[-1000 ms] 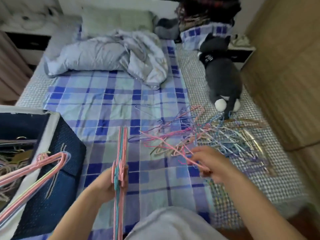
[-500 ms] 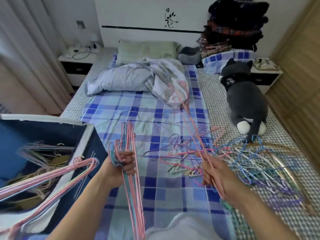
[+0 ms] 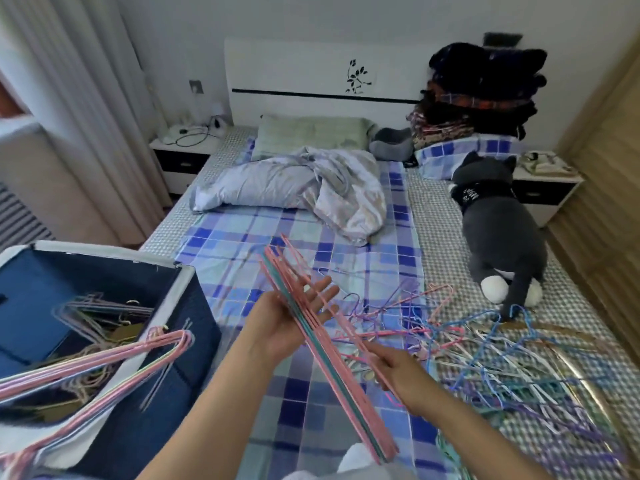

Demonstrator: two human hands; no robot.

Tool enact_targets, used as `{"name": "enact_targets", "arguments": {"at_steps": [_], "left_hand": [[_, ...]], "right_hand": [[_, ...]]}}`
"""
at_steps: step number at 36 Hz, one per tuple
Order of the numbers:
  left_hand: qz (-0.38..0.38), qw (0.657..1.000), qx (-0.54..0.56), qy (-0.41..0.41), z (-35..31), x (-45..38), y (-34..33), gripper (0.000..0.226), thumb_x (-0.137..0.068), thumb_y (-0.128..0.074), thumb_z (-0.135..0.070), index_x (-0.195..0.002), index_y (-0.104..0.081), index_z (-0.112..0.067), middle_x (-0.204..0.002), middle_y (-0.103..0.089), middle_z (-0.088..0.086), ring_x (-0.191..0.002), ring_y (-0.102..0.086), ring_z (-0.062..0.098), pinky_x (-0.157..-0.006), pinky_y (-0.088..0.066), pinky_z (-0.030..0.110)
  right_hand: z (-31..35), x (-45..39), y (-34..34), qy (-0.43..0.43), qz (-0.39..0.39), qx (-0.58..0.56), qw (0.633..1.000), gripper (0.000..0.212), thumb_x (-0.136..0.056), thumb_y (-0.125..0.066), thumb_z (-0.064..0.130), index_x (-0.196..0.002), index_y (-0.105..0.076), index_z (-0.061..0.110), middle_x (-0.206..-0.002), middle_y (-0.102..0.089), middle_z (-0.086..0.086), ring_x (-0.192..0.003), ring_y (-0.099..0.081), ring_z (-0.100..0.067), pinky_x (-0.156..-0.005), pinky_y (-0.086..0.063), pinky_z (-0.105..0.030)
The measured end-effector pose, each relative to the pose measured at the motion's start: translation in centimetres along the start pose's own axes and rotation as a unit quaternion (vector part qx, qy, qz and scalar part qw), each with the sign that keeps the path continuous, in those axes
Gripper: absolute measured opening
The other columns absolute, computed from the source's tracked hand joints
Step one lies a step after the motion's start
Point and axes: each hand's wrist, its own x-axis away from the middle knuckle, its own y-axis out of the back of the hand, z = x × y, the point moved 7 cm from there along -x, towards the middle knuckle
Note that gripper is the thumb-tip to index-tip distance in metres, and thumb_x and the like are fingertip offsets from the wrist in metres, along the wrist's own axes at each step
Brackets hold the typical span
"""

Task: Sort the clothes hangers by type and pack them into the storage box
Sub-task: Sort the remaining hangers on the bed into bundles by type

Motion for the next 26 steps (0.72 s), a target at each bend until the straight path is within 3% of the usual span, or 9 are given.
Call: {"name": "enact_targets", "arguments": {"at_steps": [3,6,8,10,12,16,19,21,26], "left_hand": [[-0.013,0.999,0.038,0.017,2.1,-0.2,0.1,0.036,-0.076,-0.056,-0.011,-0.111,-0.059,-0.002,-0.114,-0.070,0.021,-0.105,-0.068,0.039,-0.105,-0.044,0.058],[-0.012,0.998,0.051,0.026,3.8,-0.4,-0.2,0.030,-0.080,-0.057,-0.011,-0.109,-0.058,-0.005,-0.095,-0.066,0.012,-0.089,-0.065,0.029,-0.097,-0.048,0.044],[-0.021,0.998,0.038,0.037,4.7,-0.4,-0.4,0.018,-0.084,-0.055,-0.006,-0.101,-0.060,-0.005,-0.084,-0.062,0.008,-0.077,-0.062,0.024,-0.086,-0.050,0.037],[-0.032,0.998,0.036,0.043,5.5,-0.4,-0.5,0.016,-0.086,-0.052,-0.003,-0.099,-0.062,-0.004,-0.083,-0.062,0.008,-0.074,-0.062,0.022,-0.080,-0.052,0.035],[-0.038,0.998,0.036,0.040,6.1,-0.5,-0.7,0.018,-0.090,-0.046,-0.003,-0.100,-0.061,-0.006,-0.082,-0.061,0.008,-0.074,-0.061,0.022,-0.078,-0.052,0.034],[-0.035,0.998,0.047,0.028,7.5,-0.2,-2.2,0.025,-0.090,-0.045,-0.004,-0.109,-0.061,-0.006,-0.084,-0.061,0.009,-0.075,-0.061,0.021,-0.082,-0.050,0.033],[-0.041,0.998,0.038,0.016,8.0,0.3,-2.9,0.023,-0.091,-0.050,-0.003,-0.108,-0.065,-0.001,-0.087,-0.066,0.013,-0.078,-0.065,0.025,-0.086,-0.051,0.035],[-0.076,0.996,-0.054,-0.007,7.8,0.5,-2.0,0.024,-0.099,-0.045,-0.010,-0.105,-0.066,0.001,-0.095,-0.067,0.018,-0.088,-0.067,0.029,-0.090,-0.052,0.039],[-0.298,0.856,-0.374,-0.196,4.6,3.0,1.0,0.035,-0.098,-0.056,-0.021,-0.133,-0.054,-0.020,-0.128,-0.061,0.000,-0.118,-0.058,0.018,-0.089,-0.041,0.029]], "right_hand": [[-0.8,1.7,0.2,0.009,0.044,0.046,0.998,0.036,-0.105,-0.047,0.021,-0.127,-0.062,0.046,-0.068,-0.062,0.027,-0.061,-0.052,0.010,-0.066,-0.045,-0.016],[-1.8,2.7,0.0,0.010,0.104,0.114,0.988,0.027,-0.101,-0.047,0.044,-0.113,-0.071,0.037,-0.090,-0.071,0.005,-0.078,-0.059,-0.005,-0.078,-0.048,-0.028],[-1.7,2.7,1.3,0.029,0.052,0.149,0.987,0.065,-0.093,-0.034,0.074,-0.096,-0.071,0.021,-0.083,-0.064,0.000,-0.081,-0.058,-0.011,-0.086,-0.048,-0.036],[-0.5,2.6,3.3,0.043,-0.027,0.080,0.995,0.048,-0.092,-0.039,0.069,-0.089,-0.071,0.033,-0.091,-0.065,0.007,-0.090,-0.061,-0.006,-0.097,-0.048,-0.043],[1.2,2.7,3.2,0.051,-0.001,-0.031,0.998,0.021,-0.094,-0.053,0.054,-0.100,-0.072,0.045,-0.108,-0.071,0.012,-0.105,-0.064,-0.003,-0.104,-0.047,-0.040],[3.9,4.6,0.3,0.067,0.140,-0.042,0.987,0.028,-0.089,-0.072,0.027,-0.116,-0.064,0.031,-0.109,-0.073,0.005,-0.099,-0.070,-0.012,-0.092,-0.055,-0.035],[3.5,5.5,-1.3,0.031,0.198,-0.185,0.962,0.026,-0.091,-0.069,0.012,-0.114,-0.058,0.014,-0.098,-0.073,-0.018,-0.070,-0.070,-0.031,-0.065,-0.057,-0.036],[2.8,5.5,-1.1,0.037,0.183,-0.187,0.965,0.013,-0.096,-0.061,0.007,-0.107,-0.055,0.010,-0.087,-0.069,-0.019,-0.051,-0.059,-0.025,-0.051,-0.048,-0.029],[1.4,5.2,-0.7,0.022,0.182,-0.173,0.968,0.017,-0.100,-0.056,0.011,-0.112,-0.050,0.000,-0.089,-0.068,-0.018,-0.047,-0.053,-0.022,-0.045,-0.043,-0.026]]}}
